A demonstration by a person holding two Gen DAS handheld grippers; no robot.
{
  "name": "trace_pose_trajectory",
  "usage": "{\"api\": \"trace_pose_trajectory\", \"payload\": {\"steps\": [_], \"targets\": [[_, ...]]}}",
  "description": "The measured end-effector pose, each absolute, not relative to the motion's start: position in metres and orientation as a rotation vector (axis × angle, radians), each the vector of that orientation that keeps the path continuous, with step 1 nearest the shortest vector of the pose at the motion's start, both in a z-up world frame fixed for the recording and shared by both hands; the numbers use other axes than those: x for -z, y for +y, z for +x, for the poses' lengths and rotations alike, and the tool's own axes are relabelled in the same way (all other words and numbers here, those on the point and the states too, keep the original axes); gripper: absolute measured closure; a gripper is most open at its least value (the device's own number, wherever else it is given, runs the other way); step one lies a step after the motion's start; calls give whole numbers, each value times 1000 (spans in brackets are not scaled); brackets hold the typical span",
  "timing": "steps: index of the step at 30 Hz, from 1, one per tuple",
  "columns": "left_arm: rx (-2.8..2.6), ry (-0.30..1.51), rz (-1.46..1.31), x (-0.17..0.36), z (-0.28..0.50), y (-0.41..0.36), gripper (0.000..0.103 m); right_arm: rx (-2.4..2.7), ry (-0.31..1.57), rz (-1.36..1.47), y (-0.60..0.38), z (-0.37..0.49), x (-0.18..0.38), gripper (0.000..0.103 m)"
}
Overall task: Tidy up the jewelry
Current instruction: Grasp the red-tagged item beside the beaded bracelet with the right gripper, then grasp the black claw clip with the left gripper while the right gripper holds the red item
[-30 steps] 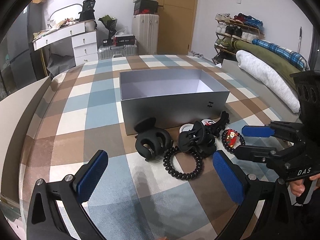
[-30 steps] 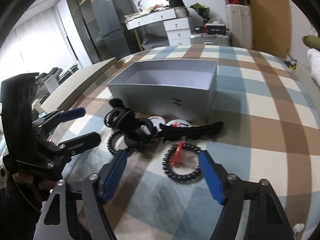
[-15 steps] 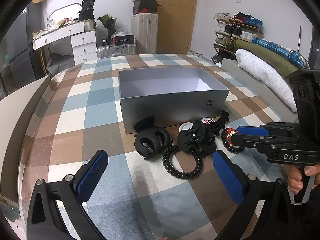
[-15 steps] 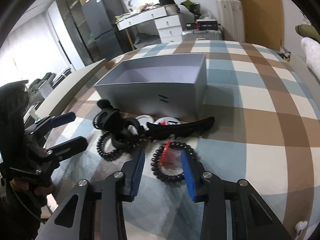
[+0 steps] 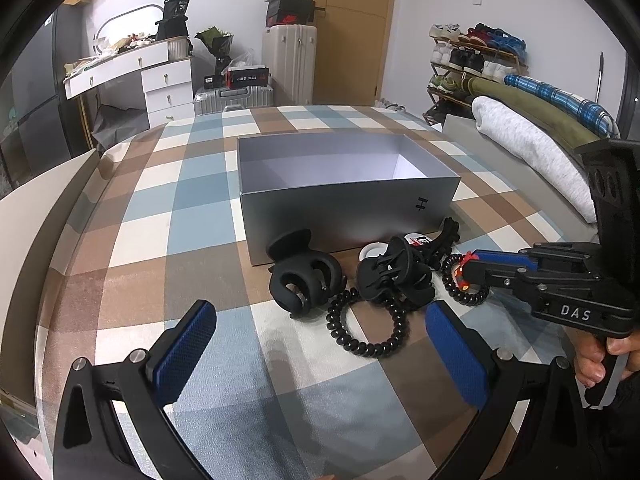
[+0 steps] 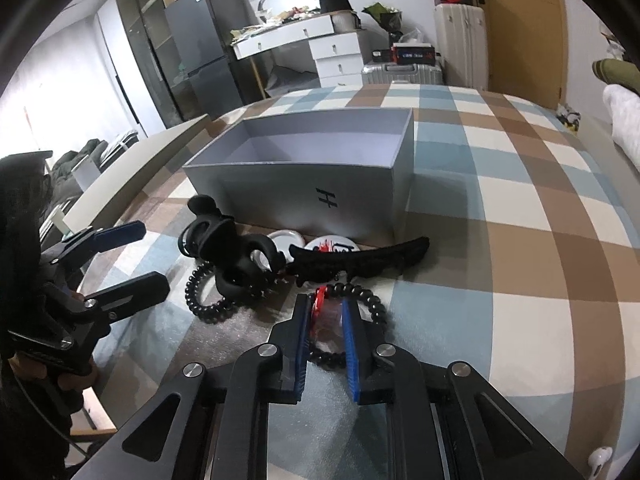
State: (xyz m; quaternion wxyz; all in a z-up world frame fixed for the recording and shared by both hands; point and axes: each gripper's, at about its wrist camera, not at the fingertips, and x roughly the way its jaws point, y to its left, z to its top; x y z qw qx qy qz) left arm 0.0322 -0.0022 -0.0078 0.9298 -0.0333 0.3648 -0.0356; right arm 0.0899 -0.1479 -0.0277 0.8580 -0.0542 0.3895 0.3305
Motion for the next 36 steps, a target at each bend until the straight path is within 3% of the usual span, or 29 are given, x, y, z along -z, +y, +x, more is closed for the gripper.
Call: {"api": "trace_pose_trajectory", "payload": {"steps": [18, 23, 29, 32, 34, 36], "targets": [[50, 770, -148, 12, 44, 16, 2, -724, 750, -37, -157, 87, 11, 88], [46, 788, -124, 13, 52, 13, 11, -729, 748, -37, -157, 85, 11, 88], [68, 838, -138, 19, 64, 15, 28, -729, 742, -32, -158, 85, 8, 88], [76, 852, -142, 21, 65, 14, 40, -728, 741, -33, -158, 85, 8, 88], [86, 860, -152, 22, 66, 15, 54, -727, 739, -33, -158, 85, 7, 88], [97, 861, -168, 22, 66, 16, 59, -729, 741, -33, -157, 85, 8, 88]]}}
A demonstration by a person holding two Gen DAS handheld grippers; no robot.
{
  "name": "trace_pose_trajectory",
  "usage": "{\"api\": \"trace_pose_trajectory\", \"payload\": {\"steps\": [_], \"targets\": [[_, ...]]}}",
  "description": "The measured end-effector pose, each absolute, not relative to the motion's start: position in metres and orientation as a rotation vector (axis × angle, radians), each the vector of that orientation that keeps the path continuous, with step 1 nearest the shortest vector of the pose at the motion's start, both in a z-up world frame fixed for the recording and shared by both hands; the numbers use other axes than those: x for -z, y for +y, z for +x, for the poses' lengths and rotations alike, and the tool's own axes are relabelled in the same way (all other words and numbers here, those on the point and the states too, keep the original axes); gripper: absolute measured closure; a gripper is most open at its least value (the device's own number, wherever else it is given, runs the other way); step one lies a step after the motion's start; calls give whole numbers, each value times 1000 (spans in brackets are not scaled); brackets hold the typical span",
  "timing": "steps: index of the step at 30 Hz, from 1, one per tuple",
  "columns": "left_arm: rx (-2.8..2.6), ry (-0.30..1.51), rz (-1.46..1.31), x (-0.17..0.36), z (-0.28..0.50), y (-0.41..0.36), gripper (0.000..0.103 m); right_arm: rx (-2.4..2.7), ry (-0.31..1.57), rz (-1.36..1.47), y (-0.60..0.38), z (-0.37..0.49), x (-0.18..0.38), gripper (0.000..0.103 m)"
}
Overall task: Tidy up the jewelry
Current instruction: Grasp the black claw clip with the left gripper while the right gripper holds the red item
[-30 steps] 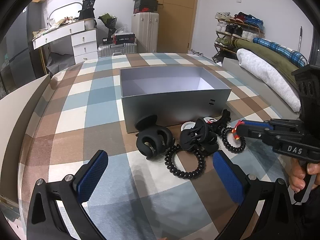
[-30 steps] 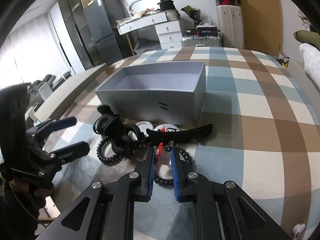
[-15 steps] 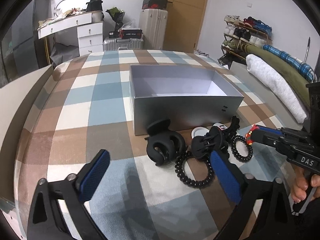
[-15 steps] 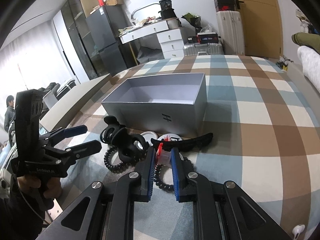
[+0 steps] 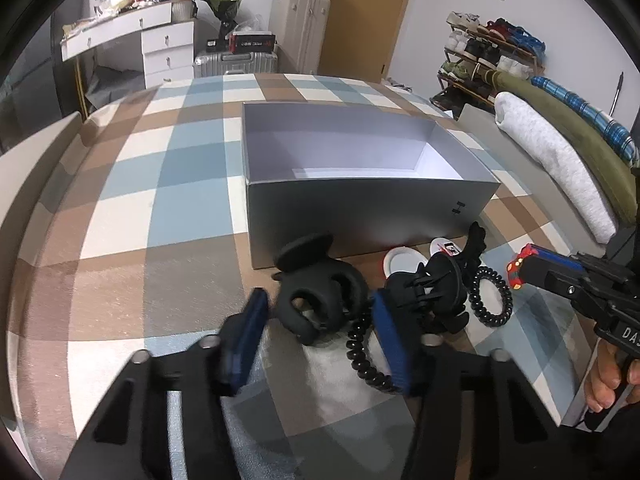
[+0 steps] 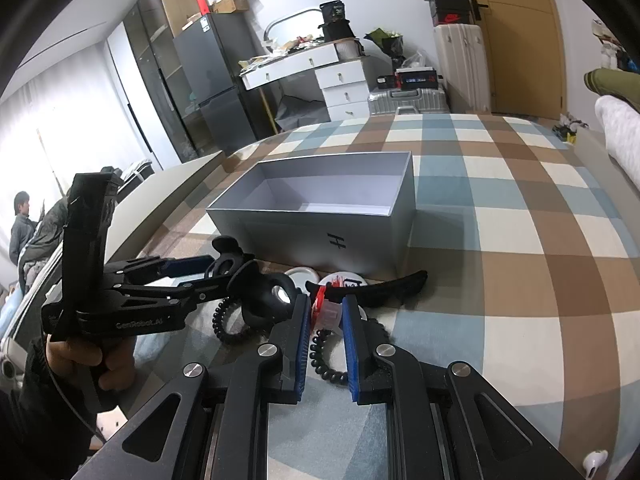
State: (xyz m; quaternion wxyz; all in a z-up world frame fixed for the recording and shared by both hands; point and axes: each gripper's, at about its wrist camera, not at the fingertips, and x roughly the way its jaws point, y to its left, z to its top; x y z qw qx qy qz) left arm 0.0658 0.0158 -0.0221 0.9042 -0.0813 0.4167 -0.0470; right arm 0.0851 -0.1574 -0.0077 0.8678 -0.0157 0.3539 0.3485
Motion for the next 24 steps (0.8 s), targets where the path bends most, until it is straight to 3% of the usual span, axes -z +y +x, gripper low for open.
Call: {"api": "trace_pose_trajectory", "payload": {"steps": [24], "targets": [[43, 634, -107, -24, 33, 17, 60, -741, 690, -24, -153, 87, -7, 88]]}}
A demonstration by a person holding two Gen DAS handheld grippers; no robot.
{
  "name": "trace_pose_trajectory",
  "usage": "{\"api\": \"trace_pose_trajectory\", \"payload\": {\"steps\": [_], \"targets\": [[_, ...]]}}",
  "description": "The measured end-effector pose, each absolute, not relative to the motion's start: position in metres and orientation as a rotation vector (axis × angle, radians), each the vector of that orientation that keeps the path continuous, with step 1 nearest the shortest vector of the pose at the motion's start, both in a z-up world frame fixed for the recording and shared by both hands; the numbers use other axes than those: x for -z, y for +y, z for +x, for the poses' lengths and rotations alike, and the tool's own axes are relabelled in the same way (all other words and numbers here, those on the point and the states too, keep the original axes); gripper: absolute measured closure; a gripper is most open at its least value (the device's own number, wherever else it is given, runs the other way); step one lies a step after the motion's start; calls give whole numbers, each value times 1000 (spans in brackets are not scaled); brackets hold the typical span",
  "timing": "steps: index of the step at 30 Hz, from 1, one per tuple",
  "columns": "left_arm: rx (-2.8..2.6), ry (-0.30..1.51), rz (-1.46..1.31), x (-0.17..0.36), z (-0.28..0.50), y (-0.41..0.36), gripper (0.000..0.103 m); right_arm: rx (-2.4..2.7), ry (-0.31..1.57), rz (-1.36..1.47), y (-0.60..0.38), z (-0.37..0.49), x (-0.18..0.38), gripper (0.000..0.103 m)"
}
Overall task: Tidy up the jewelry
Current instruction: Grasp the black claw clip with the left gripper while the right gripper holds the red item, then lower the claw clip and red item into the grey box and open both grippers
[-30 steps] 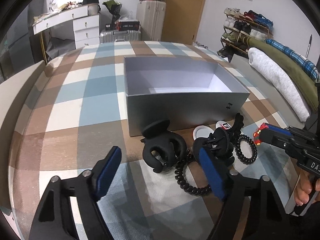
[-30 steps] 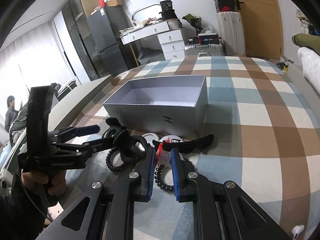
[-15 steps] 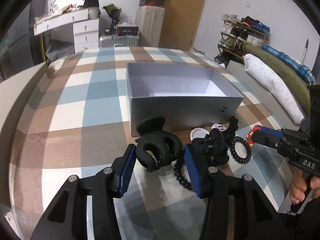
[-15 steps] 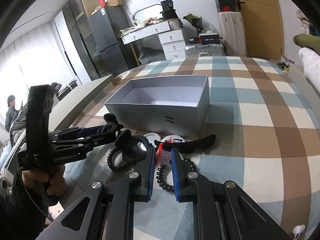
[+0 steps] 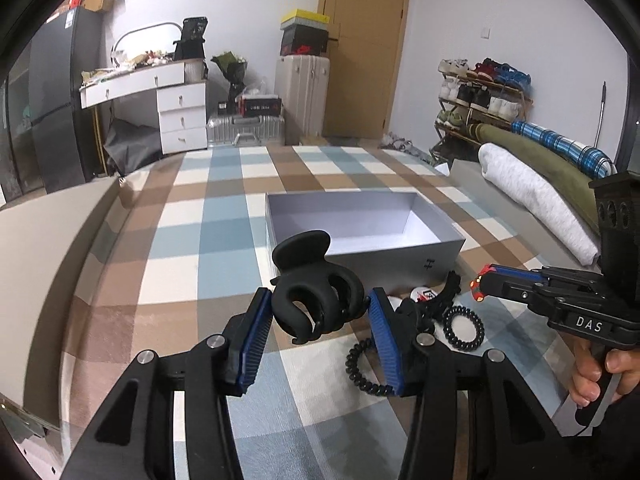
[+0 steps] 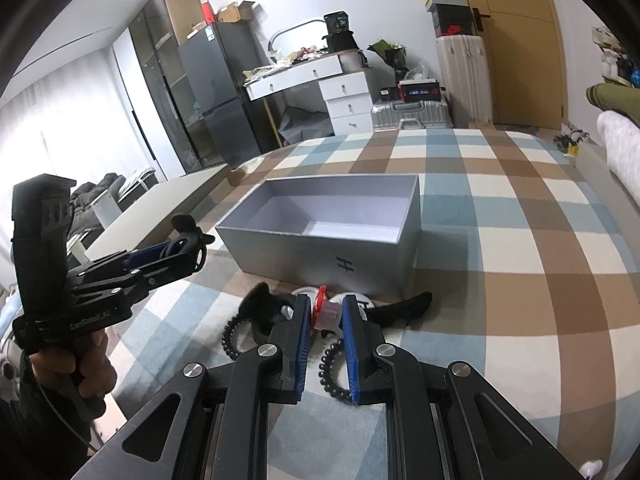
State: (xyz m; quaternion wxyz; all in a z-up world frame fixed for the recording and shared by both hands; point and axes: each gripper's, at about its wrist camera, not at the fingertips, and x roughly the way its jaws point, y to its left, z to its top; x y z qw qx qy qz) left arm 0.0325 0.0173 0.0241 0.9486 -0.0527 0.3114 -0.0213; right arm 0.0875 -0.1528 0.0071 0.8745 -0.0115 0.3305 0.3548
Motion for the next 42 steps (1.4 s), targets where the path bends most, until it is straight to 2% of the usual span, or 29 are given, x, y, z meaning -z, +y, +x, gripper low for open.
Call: {"api": "trace_pose_trajectory", "payload": {"steps": [18, 42], "targets": [[31, 606, -108, -32, 35, 18, 60, -771, 651, -33, -134, 100, -26, 88], [39, 639, -131, -25, 92, 11, 60, -762, 701, 37, -117, 148, -25, 88]]}}
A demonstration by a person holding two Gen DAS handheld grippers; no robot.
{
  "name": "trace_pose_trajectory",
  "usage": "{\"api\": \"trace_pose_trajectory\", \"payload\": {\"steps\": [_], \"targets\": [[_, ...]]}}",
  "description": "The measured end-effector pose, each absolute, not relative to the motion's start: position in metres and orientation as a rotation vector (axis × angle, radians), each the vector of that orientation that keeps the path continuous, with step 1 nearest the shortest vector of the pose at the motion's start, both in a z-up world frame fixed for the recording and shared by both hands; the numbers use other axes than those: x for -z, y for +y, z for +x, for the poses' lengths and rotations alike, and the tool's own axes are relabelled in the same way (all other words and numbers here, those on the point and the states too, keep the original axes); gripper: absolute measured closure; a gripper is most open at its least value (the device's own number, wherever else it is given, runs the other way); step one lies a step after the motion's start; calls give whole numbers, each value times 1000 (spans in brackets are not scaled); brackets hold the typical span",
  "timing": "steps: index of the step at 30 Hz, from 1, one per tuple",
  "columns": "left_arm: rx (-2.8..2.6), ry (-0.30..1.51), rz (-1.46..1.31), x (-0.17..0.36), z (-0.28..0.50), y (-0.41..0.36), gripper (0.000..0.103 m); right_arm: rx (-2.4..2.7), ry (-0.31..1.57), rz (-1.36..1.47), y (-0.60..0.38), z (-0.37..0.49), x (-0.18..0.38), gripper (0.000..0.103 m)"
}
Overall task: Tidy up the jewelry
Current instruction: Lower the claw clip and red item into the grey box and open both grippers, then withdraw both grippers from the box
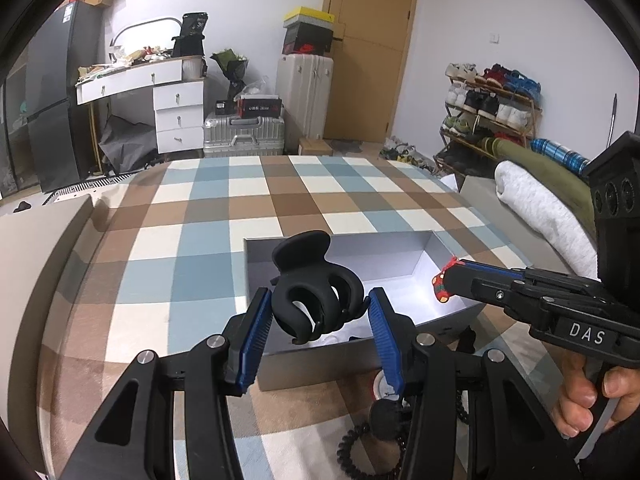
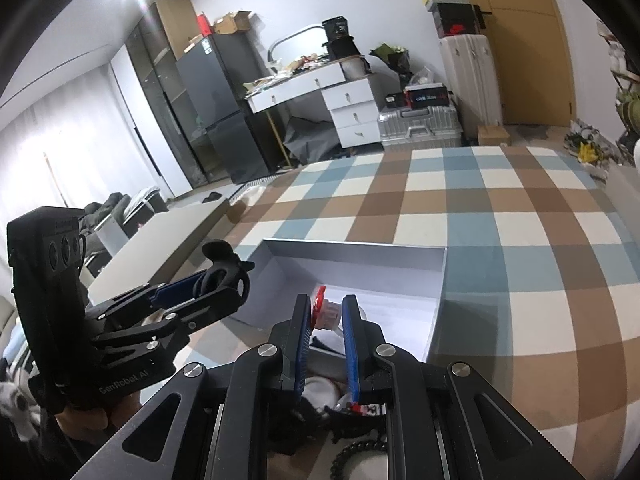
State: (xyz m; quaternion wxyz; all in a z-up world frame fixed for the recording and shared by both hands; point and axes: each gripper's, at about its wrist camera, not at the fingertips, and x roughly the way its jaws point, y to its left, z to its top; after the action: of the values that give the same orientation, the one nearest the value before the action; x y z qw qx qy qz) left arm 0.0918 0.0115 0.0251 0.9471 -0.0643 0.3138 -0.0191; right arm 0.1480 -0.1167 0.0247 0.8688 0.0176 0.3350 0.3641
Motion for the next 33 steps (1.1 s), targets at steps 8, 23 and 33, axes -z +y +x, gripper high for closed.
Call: {"api": "trace_pose_trajectory", "payload": {"steps": [8, 23, 33], "targets": [[33, 684, -101, -15, 105, 5, 60, -738, 734, 7, -110, 158, -14, 88], [31, 742, -71, -11, 120, -3, 60, -737, 775, -25, -105, 165, -8, 86], [77, 716, -109, -26, 100, -4, 37, -702, 686, -62, -125, 141, -34, 62]]}}
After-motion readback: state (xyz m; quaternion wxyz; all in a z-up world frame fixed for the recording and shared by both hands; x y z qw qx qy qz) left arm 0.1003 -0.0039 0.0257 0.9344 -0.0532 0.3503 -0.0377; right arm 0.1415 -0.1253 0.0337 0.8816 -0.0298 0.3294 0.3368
